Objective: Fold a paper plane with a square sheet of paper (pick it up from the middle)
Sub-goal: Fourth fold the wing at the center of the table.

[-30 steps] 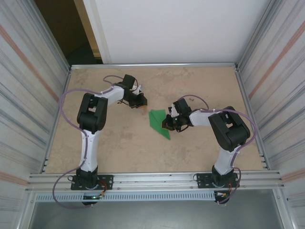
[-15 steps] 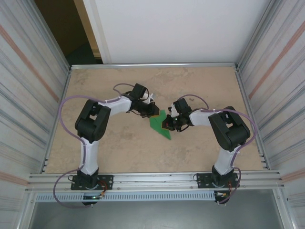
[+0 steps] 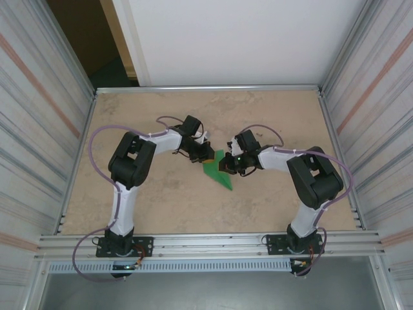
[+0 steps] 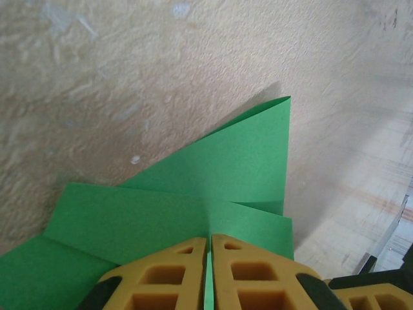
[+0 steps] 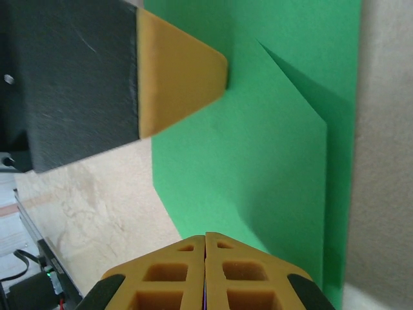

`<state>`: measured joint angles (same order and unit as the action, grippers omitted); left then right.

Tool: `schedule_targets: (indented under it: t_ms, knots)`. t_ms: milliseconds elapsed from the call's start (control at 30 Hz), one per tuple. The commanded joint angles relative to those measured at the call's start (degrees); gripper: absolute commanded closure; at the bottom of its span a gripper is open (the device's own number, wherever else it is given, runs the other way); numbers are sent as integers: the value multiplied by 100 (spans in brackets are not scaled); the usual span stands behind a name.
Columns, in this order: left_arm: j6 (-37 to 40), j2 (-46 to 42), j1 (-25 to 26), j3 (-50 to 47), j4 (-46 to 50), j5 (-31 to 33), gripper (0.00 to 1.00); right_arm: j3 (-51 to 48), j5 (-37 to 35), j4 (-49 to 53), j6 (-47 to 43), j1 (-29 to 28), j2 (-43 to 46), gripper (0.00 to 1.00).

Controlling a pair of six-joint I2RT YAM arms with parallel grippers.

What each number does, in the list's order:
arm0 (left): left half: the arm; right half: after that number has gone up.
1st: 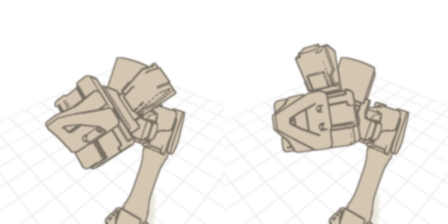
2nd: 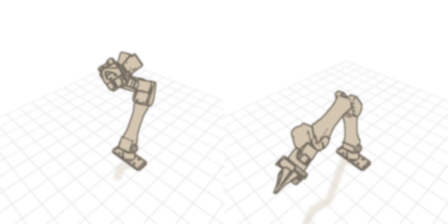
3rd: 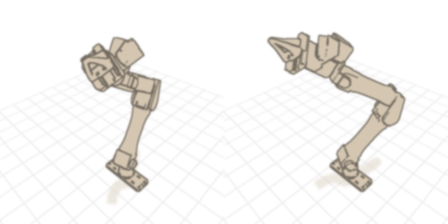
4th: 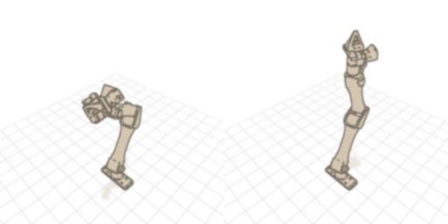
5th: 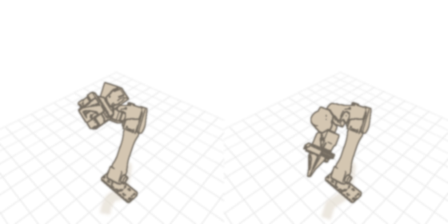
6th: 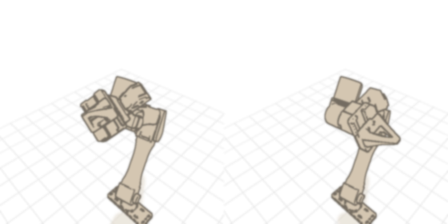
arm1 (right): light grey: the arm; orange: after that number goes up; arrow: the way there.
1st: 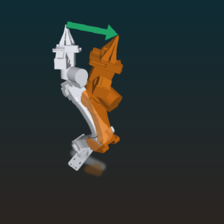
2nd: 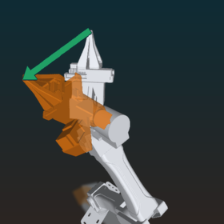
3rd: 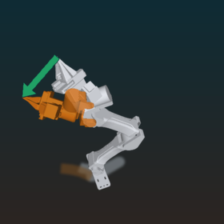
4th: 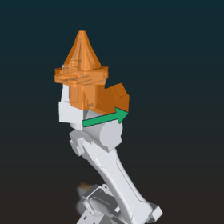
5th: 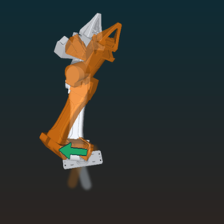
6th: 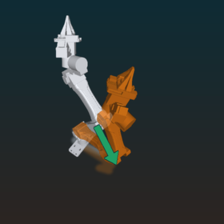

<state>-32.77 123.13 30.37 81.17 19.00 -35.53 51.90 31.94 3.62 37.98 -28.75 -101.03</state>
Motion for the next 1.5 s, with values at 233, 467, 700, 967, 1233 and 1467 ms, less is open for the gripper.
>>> schedule_targets:
  t_ms: [233,467,700,967,1233,1467]
  knots:
    - [94,342,64,183,937,705,87,391,-138,298,144,-35,-593,94]
    - [77,469,95,294,1230,921,87,-10,73,474,-32,-50,-440,94]
    - [61,541,97,330,1347,1029,87,-799,180,548,-124,-69,184,94]
    - [60,493,96,380,1303,900,87,-1696,-96,772,-109,-116,1199,94]
    - [-104,43,98,722,628,83,81,-1685,-734,1109,97,-86,2621,80]
    - [-800,-1066,-44,54,-513,117,57,-1273,-930,124,449,377,2416,57]
